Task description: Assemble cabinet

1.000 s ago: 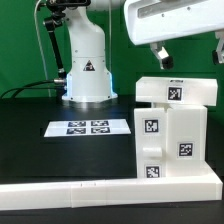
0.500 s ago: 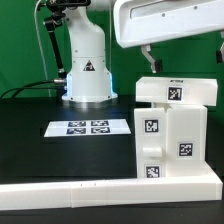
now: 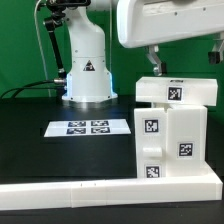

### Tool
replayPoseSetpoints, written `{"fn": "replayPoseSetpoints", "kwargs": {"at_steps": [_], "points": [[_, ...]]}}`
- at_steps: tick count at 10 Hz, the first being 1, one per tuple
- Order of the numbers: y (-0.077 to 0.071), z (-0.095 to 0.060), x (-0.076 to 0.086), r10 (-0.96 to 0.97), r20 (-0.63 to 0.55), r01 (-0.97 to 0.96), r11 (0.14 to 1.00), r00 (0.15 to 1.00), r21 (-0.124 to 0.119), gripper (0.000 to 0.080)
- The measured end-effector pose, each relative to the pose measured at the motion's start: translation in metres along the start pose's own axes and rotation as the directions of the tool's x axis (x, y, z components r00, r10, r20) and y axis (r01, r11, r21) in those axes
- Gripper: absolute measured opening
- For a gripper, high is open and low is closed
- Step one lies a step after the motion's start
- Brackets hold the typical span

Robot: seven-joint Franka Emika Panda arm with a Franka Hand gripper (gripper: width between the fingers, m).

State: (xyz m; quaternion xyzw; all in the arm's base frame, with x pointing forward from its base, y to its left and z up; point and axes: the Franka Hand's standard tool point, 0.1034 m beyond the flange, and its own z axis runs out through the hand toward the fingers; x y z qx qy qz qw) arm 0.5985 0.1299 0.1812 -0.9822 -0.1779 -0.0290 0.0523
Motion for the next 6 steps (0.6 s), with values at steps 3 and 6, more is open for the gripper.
{"fn": "replayPoseSetpoints", "kwargs": {"at_steps": [3,6], "points": [[0.0007,0.0012,-0.0032,-0.256,0.017,0.256,0.967,0.967,0.006,0.0797],[0.0076,0.0034,-0.0066,-0.489,0.019,0.489,0.872,0.872,0.012,0.0797]]}}
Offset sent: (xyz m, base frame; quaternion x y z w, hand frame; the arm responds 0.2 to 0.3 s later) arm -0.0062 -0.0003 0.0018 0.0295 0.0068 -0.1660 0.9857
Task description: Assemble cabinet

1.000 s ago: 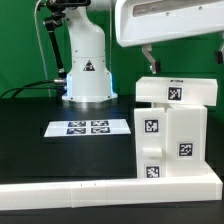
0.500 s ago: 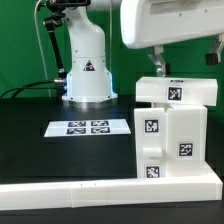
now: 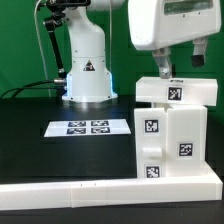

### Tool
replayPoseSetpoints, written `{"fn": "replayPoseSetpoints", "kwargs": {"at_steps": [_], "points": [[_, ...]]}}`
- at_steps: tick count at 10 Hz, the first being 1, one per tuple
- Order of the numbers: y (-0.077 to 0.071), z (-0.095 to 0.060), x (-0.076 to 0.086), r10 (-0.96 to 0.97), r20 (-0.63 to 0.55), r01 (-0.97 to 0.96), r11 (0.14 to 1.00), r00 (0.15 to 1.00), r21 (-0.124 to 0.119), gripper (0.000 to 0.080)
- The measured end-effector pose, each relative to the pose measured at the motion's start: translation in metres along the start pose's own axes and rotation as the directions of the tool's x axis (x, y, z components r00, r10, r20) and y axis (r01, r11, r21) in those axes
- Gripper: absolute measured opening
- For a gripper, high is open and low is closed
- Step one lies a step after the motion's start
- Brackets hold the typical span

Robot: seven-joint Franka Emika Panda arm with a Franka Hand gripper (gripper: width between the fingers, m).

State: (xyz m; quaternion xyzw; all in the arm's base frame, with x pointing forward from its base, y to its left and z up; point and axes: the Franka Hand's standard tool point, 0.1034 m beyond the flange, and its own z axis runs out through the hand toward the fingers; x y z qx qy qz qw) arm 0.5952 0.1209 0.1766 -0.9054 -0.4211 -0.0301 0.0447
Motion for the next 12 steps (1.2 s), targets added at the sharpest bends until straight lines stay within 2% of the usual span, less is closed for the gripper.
{"fn": "replayPoseSetpoints", "kwargs": {"at_steps": [5,8,11,12], "points": [[0.005,0.010,-0.007,-0.292,0.018,0.292,0.956,0.956,0.001,0.0797],[0.005,0.021,-0.010,-0.290,0.026,0.290,0.957,0.957,0.008,0.0797],[0.005,0.023,-0.013,-0.242,0.028,0.242,0.970,0.970,0.008,0.0787],[0.005,0.023,-0.013,-0.241,0.029,0.241,0.971,0.970,0.009,0.0619]]}}
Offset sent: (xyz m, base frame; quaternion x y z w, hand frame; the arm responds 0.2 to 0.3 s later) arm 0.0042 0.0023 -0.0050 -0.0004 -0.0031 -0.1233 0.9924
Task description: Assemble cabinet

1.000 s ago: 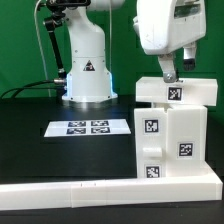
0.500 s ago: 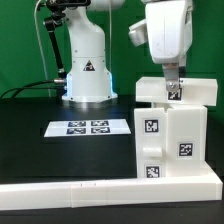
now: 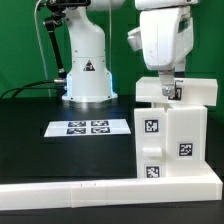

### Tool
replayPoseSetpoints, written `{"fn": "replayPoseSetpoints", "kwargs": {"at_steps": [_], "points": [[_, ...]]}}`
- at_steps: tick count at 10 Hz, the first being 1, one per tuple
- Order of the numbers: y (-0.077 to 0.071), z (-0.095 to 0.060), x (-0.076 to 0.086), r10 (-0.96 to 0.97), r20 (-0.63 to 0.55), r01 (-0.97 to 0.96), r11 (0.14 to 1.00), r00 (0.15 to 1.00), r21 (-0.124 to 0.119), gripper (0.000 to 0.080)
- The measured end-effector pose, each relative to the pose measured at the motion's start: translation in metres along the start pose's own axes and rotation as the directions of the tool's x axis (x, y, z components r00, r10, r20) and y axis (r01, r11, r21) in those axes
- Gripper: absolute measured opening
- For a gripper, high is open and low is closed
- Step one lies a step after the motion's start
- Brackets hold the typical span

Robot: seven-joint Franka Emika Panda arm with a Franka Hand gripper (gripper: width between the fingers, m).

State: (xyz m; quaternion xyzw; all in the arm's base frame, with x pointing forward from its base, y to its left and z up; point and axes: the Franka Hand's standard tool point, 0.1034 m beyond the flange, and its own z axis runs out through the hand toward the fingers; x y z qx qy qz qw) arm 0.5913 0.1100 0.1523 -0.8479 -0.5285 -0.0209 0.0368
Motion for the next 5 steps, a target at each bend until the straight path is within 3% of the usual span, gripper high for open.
{"fn": "replayPoseSetpoints", "kwargs": {"at_steps": [1,2,5], "points": [[0.0000,0.0000,-0.0001,0.020,0.000,-0.020,1.000,1.000,0.000,0.0619],[0.0001,0.0000,-0.0003,0.037,0.000,-0.037,0.999,0.999,0.000,0.0558],[0.0003,-0.0002,-0.0007,0.154,-0.001,-0.154,0.988,0.988,0.003,0.0558]]}}
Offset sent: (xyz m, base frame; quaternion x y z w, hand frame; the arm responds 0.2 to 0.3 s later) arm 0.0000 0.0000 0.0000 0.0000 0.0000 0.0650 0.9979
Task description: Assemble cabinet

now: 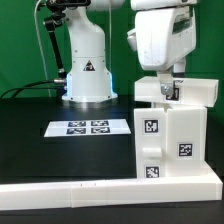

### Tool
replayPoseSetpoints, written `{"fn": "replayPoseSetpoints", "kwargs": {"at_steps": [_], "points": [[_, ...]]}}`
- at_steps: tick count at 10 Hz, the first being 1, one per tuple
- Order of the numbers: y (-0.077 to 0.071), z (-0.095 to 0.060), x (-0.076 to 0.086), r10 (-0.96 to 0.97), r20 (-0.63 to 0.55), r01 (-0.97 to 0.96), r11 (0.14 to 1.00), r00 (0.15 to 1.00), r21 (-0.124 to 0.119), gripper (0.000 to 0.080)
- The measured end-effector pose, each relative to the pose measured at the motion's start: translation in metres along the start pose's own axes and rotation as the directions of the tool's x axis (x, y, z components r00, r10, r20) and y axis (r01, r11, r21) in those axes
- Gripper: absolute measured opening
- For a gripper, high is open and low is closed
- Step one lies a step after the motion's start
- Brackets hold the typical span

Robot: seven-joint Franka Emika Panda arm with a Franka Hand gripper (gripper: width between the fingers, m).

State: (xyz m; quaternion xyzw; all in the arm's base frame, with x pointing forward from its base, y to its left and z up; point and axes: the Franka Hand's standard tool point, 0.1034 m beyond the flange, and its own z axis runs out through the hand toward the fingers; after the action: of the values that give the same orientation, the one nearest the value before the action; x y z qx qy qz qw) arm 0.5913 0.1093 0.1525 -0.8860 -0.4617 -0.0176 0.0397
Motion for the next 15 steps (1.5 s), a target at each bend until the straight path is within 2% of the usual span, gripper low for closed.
{"fn": "replayPoseSetpoints", "kwargs": {"at_steps": [2,5,7,10,13,15], "points": [[0.0044,-0.0012,-0.0041,0.224,-0.001,-0.224,0.975,0.975,0.003,0.0558],[0.0021,-0.0006,-0.0036,0.536,-0.012,-0.536,0.844,0.844,-0.002,0.0559],[0.0003,0.0000,-0.0026,0.738,-0.011,-0.738,0.675,0.675,0.002,0.0560],[-0.0044,0.0015,0.0002,0.923,-0.005,-0.923,0.386,0.386,0.004,0.0560],[-0.0049,0.0014,-0.0037,0.984,0.005,-0.984,0.179,0.179,-0.002,0.0560],[-0.0039,0.0009,-0.0050,0.994,0.005,-0.994,0.113,0.113,-0.007,0.0560]]}}
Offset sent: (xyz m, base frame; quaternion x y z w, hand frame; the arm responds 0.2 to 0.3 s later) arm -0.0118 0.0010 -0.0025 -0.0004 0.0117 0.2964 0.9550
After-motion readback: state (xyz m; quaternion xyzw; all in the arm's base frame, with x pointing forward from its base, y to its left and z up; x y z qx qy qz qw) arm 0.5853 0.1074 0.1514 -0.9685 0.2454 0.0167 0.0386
